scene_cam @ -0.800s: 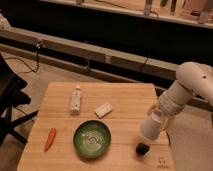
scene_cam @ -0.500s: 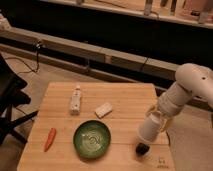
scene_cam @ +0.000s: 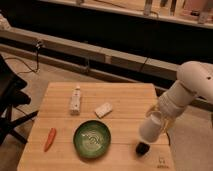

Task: Place the ceramic cup over the eraser

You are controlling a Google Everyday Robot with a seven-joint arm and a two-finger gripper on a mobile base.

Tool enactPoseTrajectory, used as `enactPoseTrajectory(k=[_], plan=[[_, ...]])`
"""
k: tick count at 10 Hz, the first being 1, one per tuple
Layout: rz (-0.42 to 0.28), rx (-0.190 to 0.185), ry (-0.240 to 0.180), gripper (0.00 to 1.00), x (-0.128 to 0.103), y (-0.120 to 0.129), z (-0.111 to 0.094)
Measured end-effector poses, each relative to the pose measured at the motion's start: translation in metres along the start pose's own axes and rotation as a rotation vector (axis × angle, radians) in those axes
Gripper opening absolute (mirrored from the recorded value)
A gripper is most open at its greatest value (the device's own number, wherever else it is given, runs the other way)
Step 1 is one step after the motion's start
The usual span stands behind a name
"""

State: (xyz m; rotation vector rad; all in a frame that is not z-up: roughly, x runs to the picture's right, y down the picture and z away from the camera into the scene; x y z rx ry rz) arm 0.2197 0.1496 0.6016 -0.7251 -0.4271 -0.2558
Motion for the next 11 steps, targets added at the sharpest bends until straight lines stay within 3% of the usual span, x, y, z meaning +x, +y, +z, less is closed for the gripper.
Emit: enactPoseTrajectory(k=[4,5,11], plan=[[-0.032,-0.043,0.054,0.0,0.002,0.02,0.035],[-0.027,-0.052,0.065,0.06,0.005,0.025,0.041],[-0.024,-0.066,0.062,0.73,0.006,0.025,0.055]])
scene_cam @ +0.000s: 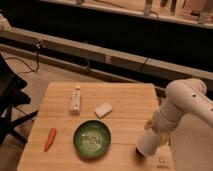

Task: Place the ceramic cup over the eraser

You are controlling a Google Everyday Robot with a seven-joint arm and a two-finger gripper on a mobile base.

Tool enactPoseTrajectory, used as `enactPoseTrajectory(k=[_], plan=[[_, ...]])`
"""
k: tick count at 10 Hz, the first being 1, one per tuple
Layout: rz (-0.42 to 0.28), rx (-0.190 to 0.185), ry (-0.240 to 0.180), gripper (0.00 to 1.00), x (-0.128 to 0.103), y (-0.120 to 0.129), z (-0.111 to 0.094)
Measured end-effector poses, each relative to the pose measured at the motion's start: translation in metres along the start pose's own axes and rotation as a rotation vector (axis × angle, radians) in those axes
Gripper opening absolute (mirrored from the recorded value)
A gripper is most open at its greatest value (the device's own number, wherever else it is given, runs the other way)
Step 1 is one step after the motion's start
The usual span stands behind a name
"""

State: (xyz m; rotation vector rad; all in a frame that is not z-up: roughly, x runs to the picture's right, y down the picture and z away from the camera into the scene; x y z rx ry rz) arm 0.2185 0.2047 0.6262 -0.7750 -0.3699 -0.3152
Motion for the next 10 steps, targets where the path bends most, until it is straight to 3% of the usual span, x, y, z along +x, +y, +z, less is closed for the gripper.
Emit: enactPoseTrajectory(k=[3,6,9,10], plan=[[0.002,0.019,0.004,0.75,-0.003,-0.008,-0.004],[-0.004,0.011,0.001,0.75,-0.005,-0.013,-0.002],[-0.015,-0.001,0.007,0.55,-0.004,-0.016,0.003],[-0.013,0.0,0.006,0.58,-0.003,-0.015,0.004]])
